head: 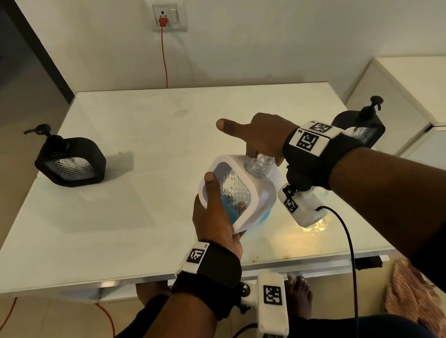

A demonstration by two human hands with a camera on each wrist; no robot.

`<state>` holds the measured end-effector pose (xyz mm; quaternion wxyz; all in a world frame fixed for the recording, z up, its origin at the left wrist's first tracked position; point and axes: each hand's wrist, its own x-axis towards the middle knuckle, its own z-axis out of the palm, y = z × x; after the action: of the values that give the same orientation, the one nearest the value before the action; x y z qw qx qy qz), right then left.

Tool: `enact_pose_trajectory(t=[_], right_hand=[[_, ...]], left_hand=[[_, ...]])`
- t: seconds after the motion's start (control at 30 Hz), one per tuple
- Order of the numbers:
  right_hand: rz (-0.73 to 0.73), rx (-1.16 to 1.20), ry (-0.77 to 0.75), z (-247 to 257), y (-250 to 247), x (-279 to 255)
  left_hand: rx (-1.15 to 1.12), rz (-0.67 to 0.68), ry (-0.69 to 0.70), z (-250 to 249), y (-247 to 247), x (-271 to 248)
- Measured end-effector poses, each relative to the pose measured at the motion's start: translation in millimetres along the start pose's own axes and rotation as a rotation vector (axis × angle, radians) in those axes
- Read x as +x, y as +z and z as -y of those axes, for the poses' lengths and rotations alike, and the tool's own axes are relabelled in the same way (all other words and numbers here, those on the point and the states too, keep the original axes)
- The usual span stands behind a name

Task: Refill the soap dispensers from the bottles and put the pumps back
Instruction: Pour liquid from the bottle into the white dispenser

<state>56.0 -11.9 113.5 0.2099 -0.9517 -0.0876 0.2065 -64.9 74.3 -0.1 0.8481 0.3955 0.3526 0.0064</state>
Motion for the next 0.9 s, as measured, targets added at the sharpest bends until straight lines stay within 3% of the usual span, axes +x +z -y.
enact_pose_trajectory(t=[0.23, 0.47, 0.73, 0.9], right_hand=[[0.083, 0.057, 0.027, 4.1, -4.7, -3.5], [-0.034, -0.015, 0.001, -3.3, 0.8, -0.7], [0.067, 0.092, 0.021, -0.1, -4.5, -1.8], [0.006, 0.034, 0.011, -3.6, -1.8, 0.7]], left_hand=[[-0.014, 0.02, -0.004, 0.9, 0.5, -0.7], [-0.011, 0.014, -0.004, 2.8, 0.4, -0.8], [-0.015, 0.041, -0.004, -1.2, 0.8, -0.9], [-0.015, 0.045, -0.006, 1.1, 1.6, 0.7]])
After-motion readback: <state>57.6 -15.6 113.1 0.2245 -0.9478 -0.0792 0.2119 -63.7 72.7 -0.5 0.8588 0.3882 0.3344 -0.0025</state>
